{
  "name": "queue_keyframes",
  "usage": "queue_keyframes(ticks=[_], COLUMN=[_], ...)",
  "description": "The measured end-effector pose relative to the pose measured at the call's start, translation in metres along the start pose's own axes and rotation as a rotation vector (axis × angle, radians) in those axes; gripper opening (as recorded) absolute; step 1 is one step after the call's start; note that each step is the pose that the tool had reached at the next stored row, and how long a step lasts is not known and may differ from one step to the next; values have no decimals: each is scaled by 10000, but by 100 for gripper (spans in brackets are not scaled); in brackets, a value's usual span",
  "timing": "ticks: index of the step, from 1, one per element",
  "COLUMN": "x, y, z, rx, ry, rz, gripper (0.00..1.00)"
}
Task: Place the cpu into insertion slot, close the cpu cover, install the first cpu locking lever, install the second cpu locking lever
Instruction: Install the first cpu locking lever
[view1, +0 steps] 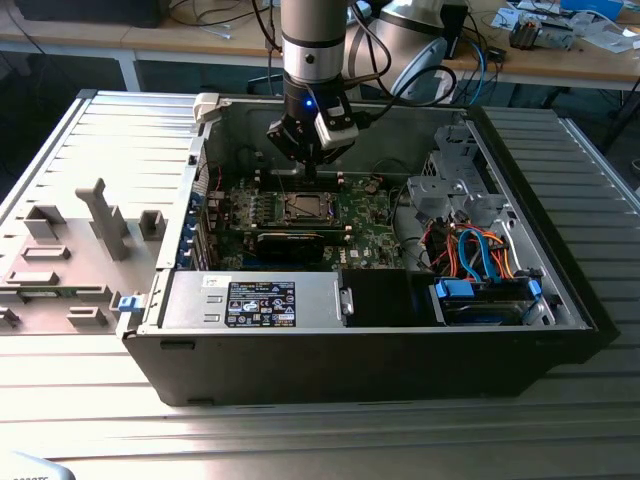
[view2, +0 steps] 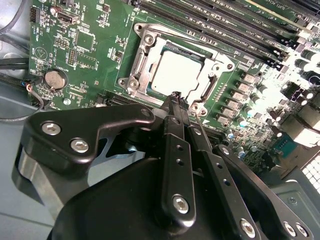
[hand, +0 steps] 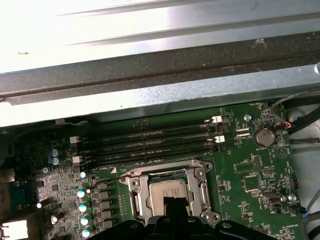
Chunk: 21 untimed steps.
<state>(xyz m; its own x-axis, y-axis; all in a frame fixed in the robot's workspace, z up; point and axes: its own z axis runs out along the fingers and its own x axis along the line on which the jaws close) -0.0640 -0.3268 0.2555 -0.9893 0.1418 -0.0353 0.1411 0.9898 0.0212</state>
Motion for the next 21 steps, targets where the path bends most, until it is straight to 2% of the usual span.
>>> queue_keyframes(ticks=[21], x=[0], y=[0], z=[0], rx=[-9], ry=[5], rz=[-239], gripper=[11])
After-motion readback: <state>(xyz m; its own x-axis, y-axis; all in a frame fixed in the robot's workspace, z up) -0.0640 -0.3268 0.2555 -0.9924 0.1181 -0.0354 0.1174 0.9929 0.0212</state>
